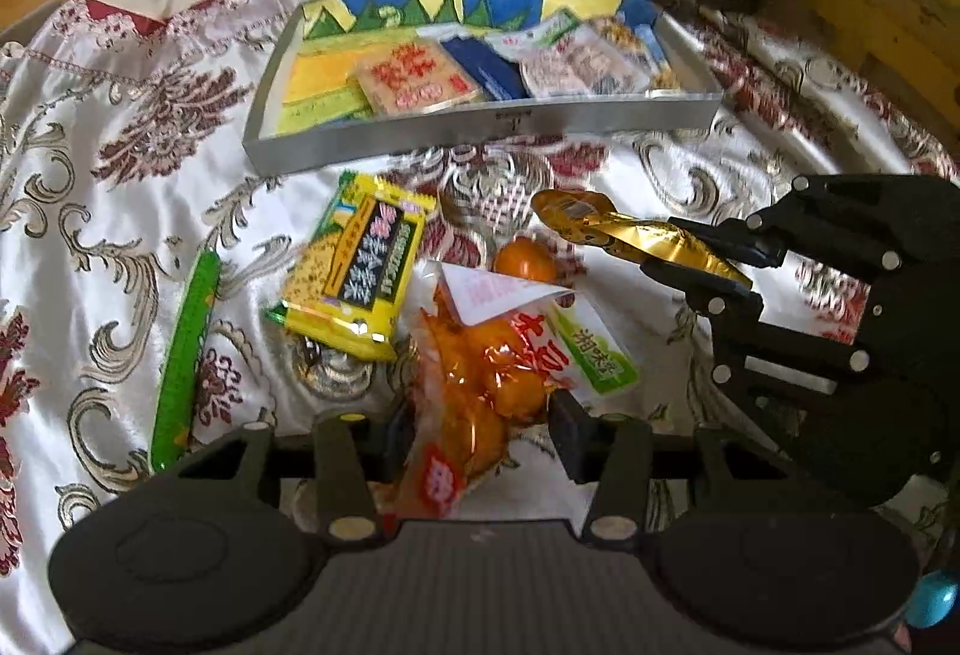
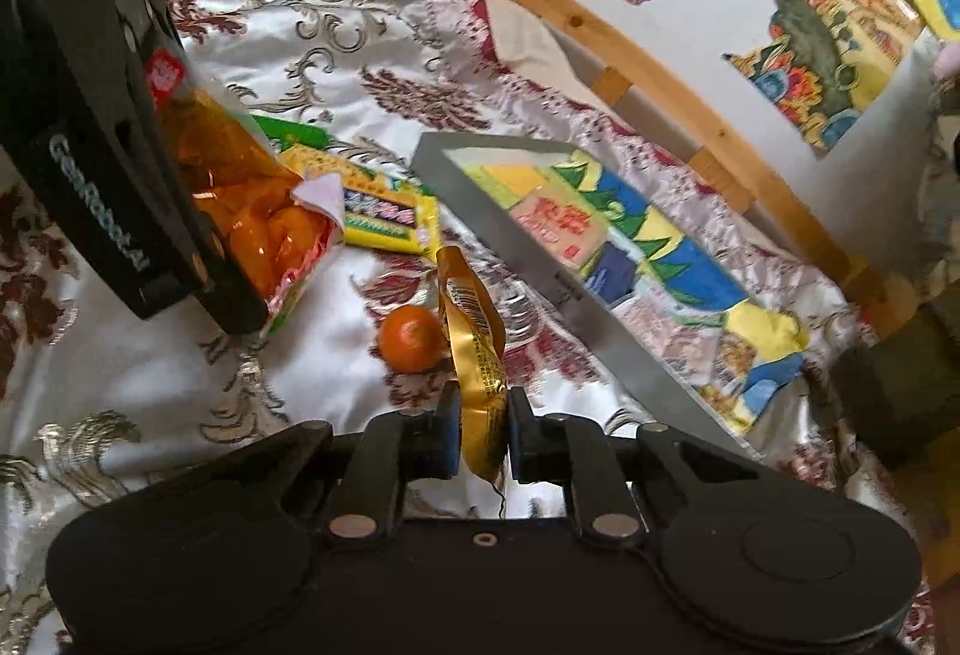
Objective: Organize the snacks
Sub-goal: 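Carry the candy bag and gold packet into the silver tray and open both tools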
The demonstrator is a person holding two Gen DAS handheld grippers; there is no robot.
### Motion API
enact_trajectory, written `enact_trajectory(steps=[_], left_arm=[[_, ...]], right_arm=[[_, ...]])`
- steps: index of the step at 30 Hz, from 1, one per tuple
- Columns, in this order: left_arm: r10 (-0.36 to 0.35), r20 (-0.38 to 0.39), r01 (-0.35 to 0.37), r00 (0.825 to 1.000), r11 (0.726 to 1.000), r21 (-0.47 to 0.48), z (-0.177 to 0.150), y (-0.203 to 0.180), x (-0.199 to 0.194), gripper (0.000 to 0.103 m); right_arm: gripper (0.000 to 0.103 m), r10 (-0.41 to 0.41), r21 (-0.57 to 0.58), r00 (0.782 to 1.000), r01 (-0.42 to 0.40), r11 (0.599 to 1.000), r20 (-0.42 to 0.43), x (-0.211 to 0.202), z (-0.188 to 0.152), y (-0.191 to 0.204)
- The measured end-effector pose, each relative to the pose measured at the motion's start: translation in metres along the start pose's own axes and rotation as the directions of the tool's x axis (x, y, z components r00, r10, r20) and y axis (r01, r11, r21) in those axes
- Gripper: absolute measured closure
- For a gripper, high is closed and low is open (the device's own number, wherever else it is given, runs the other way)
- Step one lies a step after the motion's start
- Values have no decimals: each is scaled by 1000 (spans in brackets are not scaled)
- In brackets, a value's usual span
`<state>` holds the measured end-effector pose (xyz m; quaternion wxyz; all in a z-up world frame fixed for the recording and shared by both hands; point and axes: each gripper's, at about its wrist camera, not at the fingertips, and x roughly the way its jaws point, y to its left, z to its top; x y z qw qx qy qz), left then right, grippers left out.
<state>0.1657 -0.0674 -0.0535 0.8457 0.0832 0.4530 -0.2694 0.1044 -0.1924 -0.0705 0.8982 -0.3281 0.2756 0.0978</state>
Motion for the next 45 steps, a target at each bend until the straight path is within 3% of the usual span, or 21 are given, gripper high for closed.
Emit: enact_trajectory(steps=[6, 12, 17, 22, 31, 38, 45], left_arm=[[14, 89, -13, 996, 1000, -11, 15, 0, -11, 52], [68, 178, -62, 982, 997, -40, 43, 5, -15, 52], [112, 232, -97, 966, 993, -73, 79, 13, -8, 51], [154, 284, -136, 946, 987, -79, 122, 19, 20, 51], [126, 261, -93, 957, 986, -135, 188, 24, 88, 51], [103, 192, -76, 976, 987, -145, 199, 22, 132, 51], [105, 142, -85, 984, 987, -137, 194, 19, 150, 51]], right_arm=[[88, -92, 74, 993, 87, 993, 68, 0, 6, -18], [88, -197, 162, 971, 175, 971, 134, 4, 12, -41], [88, -272, 264, 949, 224, 938, 161, 22, 13, -68], [88, -306, 362, 940, 235, 902, 152, 53, 13, -94], [88, -297, 488, 948, 207, 848, 113, 104, 13, -124], [88, -246, 582, 967, 162, 797, 68, 127, 4, -142], [87, -175, 607, 983, 112, 787, 46, 136, 5, -140]])
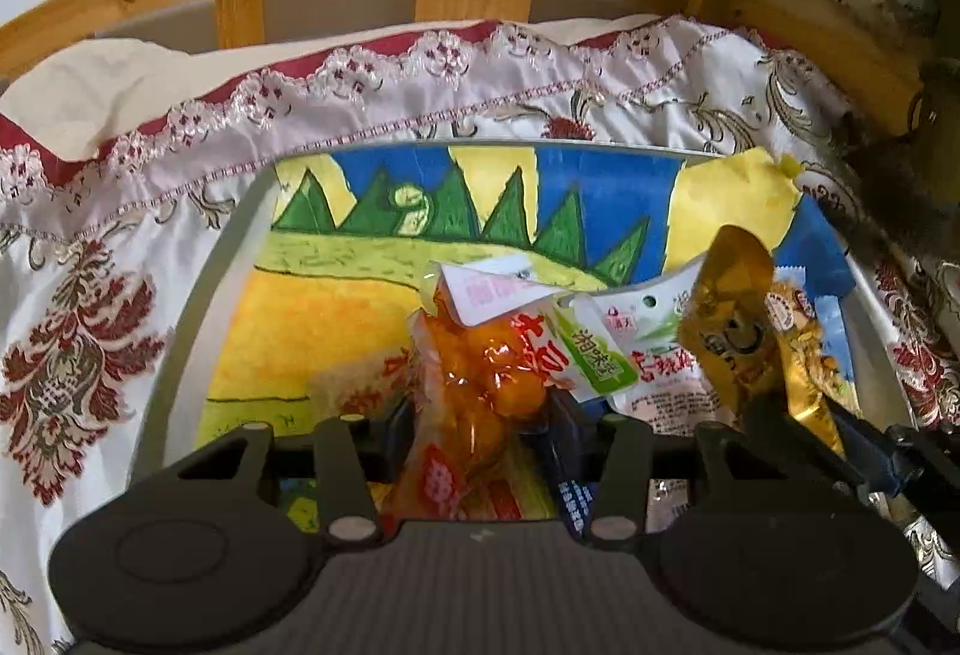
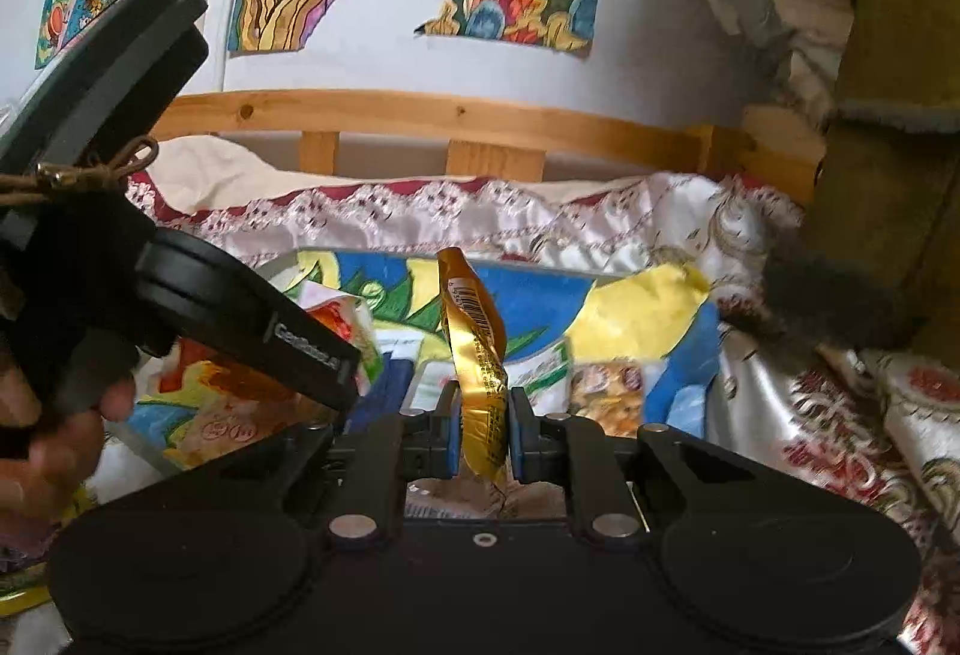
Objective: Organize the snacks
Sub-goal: 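Carry the candy bag and gold packet into the silver tray and open both tools, then withdraw both tools from the tray back over the remaining snacks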
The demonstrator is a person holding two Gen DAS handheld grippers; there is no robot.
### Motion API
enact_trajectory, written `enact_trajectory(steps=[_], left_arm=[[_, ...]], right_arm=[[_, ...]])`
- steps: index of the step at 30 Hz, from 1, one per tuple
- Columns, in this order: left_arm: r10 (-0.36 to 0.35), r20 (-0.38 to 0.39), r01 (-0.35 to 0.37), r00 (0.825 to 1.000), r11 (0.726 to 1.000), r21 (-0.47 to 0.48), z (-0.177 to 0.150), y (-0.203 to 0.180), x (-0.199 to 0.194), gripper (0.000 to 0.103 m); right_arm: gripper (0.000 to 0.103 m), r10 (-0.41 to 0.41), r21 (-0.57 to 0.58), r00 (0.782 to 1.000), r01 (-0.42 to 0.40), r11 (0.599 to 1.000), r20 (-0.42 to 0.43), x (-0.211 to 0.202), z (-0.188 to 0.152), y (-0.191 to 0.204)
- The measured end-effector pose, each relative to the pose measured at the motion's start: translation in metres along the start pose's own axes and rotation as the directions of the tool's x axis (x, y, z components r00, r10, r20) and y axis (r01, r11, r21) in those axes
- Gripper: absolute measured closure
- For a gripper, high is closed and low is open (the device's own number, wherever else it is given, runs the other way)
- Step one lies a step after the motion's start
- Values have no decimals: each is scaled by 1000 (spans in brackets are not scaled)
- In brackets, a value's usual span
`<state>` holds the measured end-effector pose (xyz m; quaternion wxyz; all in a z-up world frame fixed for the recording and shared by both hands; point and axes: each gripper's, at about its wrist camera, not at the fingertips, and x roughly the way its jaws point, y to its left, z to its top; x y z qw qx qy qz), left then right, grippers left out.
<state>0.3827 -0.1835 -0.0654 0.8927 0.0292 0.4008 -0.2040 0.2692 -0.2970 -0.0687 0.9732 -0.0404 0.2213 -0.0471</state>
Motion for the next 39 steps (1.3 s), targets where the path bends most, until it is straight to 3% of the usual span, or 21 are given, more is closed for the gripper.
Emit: enact_trajectory(steps=[10, 12, 19, 28, 32, 36, 39], left_arm=[[24, -36, -25, 999, 1000, -8, 1, -2, -3, 47], [42, -43, -43, 998, 999, -6, 2, -2, -6, 33], [76, 5, -76, 997, 997, -17, 0, -2, -41, 19], [97, 124, -85, 988, 991, -99, -8, 11, -117, 3], [72, 205, -48, 976, 992, -120, -23, 20, -159, 1], [100, 247, -62, 964, 986, -157, -42, 29, -195, 0], [133, 278, -93, 951, 984, -150, -58, 32, -222, 0]], right_arm=[[83, 9, 50, 998, -6, 999, -55, 1, 0, 0], [79, 2, 56, 999, 1, 998, -55, -1, 1, -2], [67, -5, 77, 1000, 6, 997, -8, -27, 9, -8], [28, 10, 92, 994, -20, 996, 108, -91, 29, -11], [23, 12, 96, 990, -26, 995, 140, -125, 37, -7], [8, 22, 110, 982, -43, 993, 190, -162, 35, -3], [6, 17, 101, 975, -41, 994, 223, -190, 32, 1]])
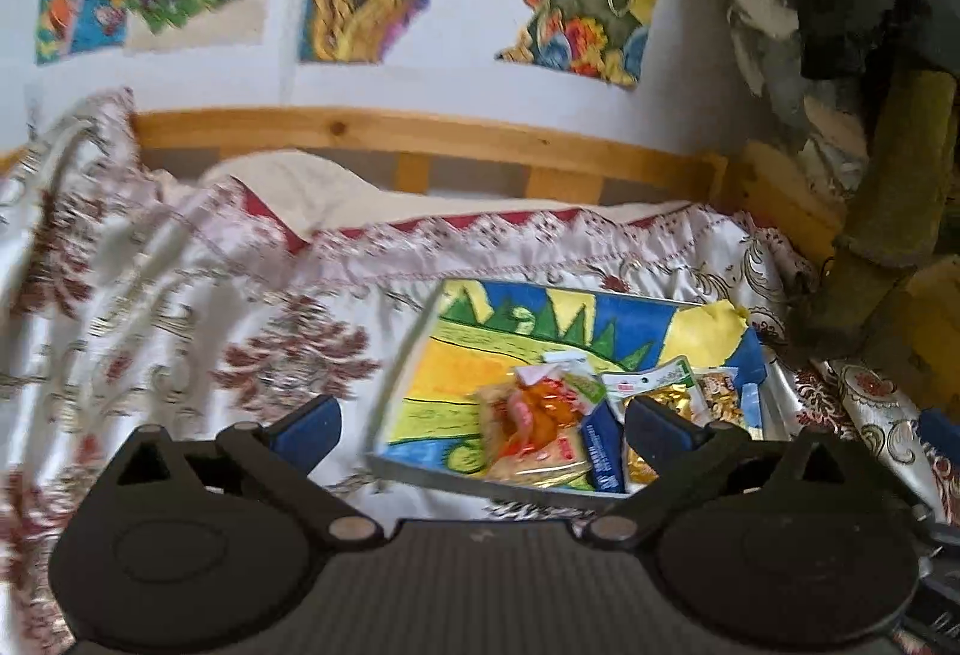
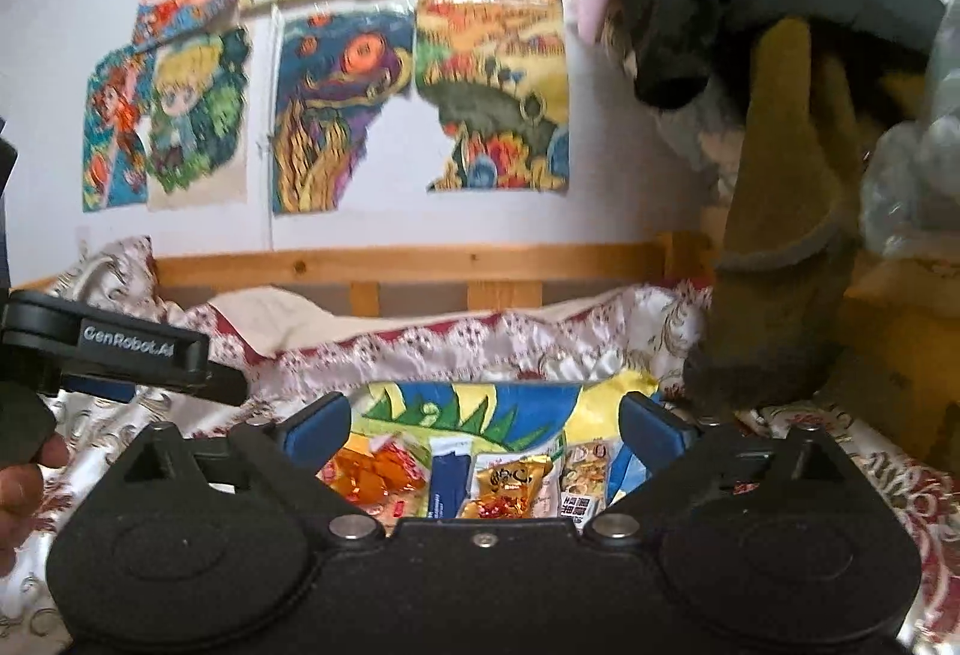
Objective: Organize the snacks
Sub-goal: 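Withdraw both tools from the tray back over the remaining snacks, then move the left tool toward the yellow bar while the right tool approaches the mandarin orange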
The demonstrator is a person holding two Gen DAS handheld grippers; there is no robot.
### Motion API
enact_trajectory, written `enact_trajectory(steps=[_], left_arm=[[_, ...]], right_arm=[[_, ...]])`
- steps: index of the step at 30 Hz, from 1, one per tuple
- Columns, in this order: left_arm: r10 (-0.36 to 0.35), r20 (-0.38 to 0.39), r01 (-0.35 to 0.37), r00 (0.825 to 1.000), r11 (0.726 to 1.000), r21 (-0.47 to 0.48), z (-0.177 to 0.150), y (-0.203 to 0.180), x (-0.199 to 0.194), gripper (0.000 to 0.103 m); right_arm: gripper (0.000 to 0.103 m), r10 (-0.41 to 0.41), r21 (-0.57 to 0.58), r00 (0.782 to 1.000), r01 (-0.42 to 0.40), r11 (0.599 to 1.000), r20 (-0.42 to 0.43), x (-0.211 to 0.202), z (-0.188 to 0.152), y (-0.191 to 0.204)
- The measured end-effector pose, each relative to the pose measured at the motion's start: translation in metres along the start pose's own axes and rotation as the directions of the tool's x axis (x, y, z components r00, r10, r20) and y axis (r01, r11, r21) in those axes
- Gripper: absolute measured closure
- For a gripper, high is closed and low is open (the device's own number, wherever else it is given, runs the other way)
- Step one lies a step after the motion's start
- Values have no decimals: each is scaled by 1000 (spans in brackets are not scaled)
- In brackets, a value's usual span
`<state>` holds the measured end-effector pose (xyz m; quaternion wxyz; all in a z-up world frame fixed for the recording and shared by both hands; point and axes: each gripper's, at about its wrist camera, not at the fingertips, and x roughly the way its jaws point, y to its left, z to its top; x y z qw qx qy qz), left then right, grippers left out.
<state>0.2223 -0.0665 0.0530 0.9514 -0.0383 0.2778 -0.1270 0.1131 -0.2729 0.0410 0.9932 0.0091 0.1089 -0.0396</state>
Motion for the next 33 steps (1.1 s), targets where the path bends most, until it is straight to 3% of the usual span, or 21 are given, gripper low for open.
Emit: enact_trajectory(steps=[8, 16, 21, 23, 28, 33], left_arm=[[94, 103, -101, 990, 992, 71, -31, 11, -76, 0], [127, 86, -132, 988, 990, 55, -59, 28, -126, 0], [169, 33, -171, 985, 980, 103, -80, 36, -143, 0], [194, -23, -189, 981, 972, 140, -88, 40, -143, 0], [247, -148, -222, 958, 961, 164, -105, 49, -137, 0], [263, -173, -235, 949, 958, 166, -109, 52, -136, 0]], right_arm=[[1, 45, 0, 996, -45, 999, 72, -61, 5, 19], [1, 96, -48, 993, -92, 995, 70, -111, -6, 40], [1, 107, -66, 994, -106, 992, 13, -129, -17, 50], [1, 113, -72, 993, -115, 991, -27, -133, -22, 54], [1, 95, -127, 989, -110, 986, -117, -132, -34, 67], [1, 92, -155, 981, -119, 981, -173, -133, -46, 77]])
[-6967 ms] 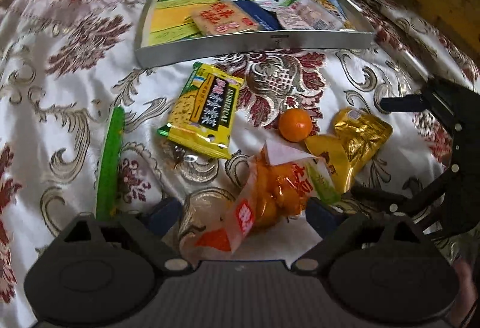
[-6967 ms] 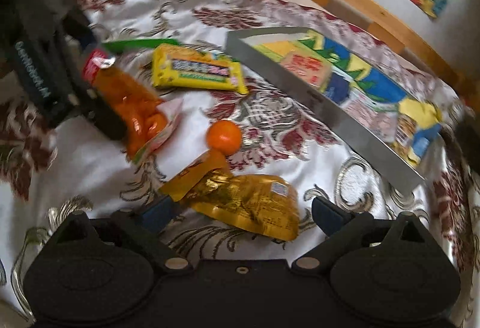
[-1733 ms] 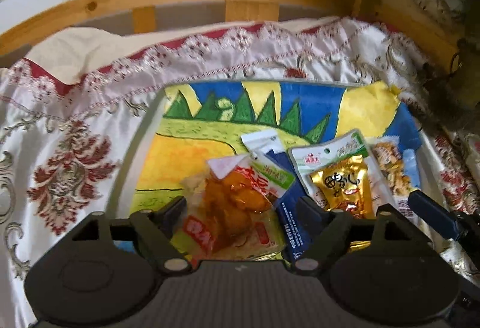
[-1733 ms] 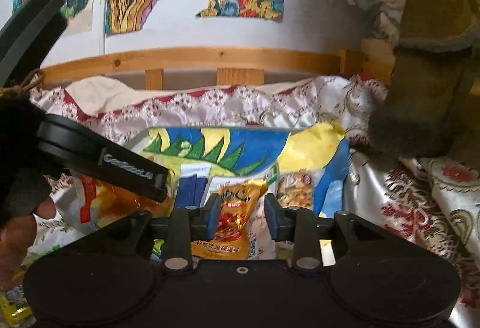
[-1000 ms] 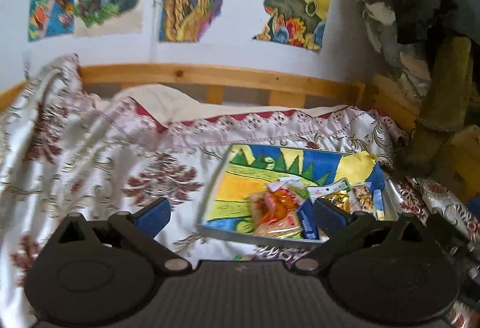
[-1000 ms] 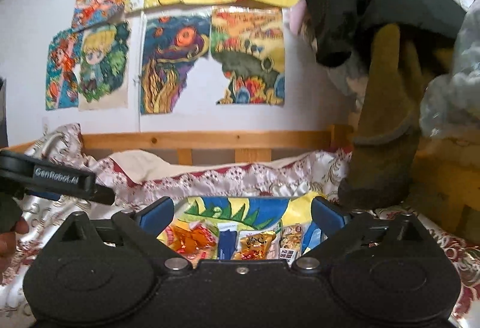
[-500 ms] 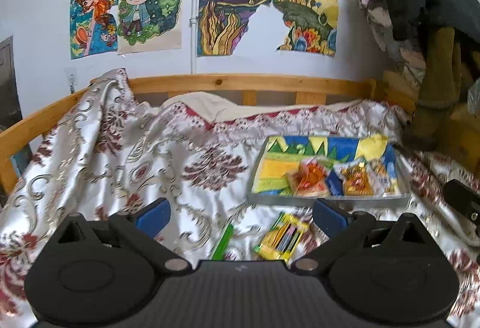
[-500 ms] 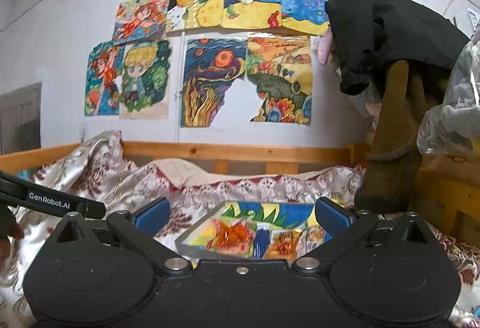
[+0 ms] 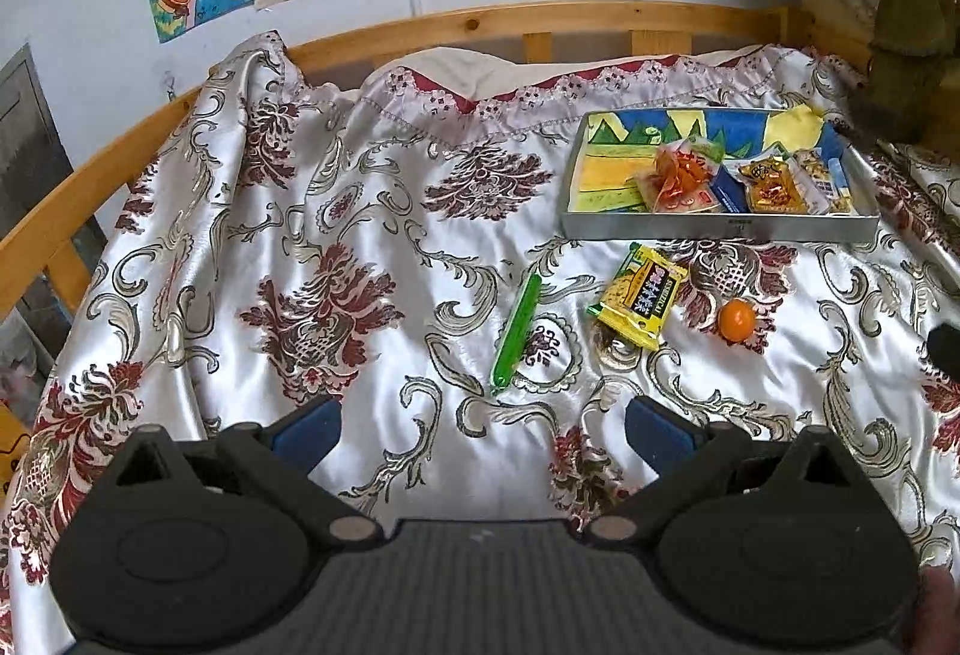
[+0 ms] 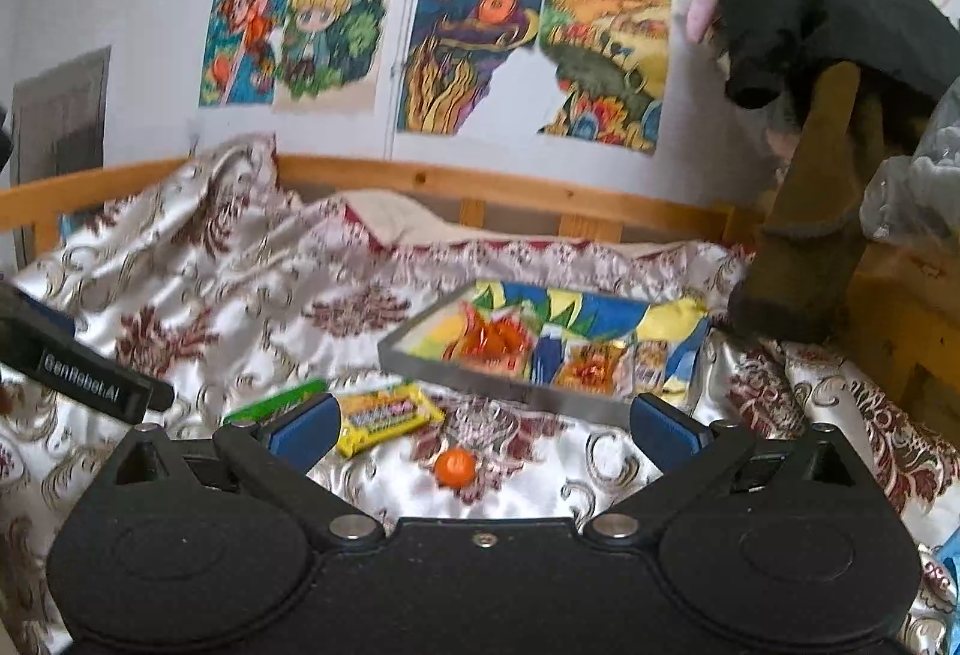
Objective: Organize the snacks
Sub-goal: 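Move the left tool toward the yellow bar while the right tool approaches the mandarin orange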
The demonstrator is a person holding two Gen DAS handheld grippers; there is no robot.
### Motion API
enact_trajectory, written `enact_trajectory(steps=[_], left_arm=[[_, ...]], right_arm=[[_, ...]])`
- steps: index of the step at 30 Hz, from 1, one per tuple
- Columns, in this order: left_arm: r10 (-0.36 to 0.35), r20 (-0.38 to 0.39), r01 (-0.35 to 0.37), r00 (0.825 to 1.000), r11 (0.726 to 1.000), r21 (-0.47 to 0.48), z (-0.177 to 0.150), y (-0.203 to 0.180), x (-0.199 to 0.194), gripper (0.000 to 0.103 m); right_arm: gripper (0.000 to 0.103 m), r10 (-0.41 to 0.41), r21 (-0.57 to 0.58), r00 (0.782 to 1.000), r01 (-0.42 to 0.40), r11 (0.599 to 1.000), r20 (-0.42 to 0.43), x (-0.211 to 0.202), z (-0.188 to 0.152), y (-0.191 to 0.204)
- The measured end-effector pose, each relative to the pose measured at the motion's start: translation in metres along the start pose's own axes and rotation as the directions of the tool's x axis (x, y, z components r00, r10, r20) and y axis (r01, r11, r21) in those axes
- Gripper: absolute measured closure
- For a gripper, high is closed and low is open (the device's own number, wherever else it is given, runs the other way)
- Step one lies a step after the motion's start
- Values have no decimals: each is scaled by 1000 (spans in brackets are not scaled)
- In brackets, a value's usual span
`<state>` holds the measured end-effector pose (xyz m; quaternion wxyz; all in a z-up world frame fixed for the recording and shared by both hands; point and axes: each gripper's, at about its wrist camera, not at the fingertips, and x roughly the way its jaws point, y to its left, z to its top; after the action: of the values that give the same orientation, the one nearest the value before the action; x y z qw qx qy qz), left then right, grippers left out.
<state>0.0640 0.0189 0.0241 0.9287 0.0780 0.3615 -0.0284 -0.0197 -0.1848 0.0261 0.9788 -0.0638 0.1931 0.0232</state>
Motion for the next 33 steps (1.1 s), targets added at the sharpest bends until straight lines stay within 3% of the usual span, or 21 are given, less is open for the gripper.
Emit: enact_trajectory(steps=[13, 33], left_arm=[[-15, -133, 13, 991, 1000, -14, -5, 1, 19, 0], [-78, -184, 74, 980, 997, -31, -1, 1, 30, 0]], right_arm=[[1, -2, -19, 993, 0, 1000, -116, 21, -10, 6], [1, 0, -48, 987, -8, 999, -163, 33, -14, 13]])
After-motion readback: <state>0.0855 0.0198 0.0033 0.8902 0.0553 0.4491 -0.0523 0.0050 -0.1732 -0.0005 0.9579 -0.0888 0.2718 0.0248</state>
